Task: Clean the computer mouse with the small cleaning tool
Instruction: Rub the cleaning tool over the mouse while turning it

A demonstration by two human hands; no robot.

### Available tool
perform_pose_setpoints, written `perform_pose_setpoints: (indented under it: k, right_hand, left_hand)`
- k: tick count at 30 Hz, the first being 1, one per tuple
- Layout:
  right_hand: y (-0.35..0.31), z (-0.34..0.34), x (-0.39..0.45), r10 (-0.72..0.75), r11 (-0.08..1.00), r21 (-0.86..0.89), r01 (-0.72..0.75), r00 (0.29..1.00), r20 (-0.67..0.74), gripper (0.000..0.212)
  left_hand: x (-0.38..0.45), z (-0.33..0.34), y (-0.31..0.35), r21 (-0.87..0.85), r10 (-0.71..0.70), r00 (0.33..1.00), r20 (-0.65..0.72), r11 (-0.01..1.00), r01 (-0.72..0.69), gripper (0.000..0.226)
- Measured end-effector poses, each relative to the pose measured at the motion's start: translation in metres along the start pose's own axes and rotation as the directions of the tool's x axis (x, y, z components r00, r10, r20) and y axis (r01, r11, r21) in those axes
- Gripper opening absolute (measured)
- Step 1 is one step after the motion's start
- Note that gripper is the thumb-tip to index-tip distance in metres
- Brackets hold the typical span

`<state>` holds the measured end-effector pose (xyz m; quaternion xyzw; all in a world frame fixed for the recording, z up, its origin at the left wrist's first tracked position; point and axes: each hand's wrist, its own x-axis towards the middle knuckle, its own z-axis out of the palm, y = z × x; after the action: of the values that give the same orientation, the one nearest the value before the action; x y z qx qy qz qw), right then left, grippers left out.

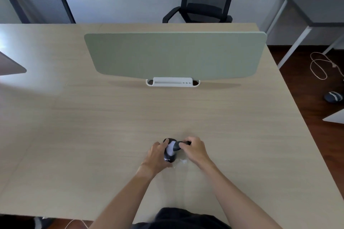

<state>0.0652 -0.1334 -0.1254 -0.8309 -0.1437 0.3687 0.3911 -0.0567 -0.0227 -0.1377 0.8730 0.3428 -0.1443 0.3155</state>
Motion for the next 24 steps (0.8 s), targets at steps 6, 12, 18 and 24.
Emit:
perform_pose_setpoints:
  k: [6,12,18,24]
  right_hand:
    - [-0.001,0.001,-0.004,-0.085,0.996,-0.044,0.079,0.98,-0.178,0.014]
    - [0.0,0.01,-0.016,-0.066,0.997,0.038,0.067,0.997,-0.031,0.011]
    - [0.006,0.004,-0.011,-0.096,0.987,-0.149,0.067,0.975,-0.2,0.017]
    - [0.004,0.011,-0.017,-0.061,0.998,-0.036,0.058,0.992,-0.108,0.014]
  left_hand:
    - [0.004,-0.001,0.004,-0.027,-0.058,0.998,-0.007,0.998,0.057,0.091]
    - [0.006,0.0,0.01,0.005,-0.096,0.995,0.029,0.995,0.096,0.097]
    - [0.007,-0.009,0.015,0.271,-0.099,0.992,0.074,0.96,0.075,0.061]
    - [0.008,-0.007,0.009,0.487,0.114,0.992,-0.053,0.87,-0.074,0.081]
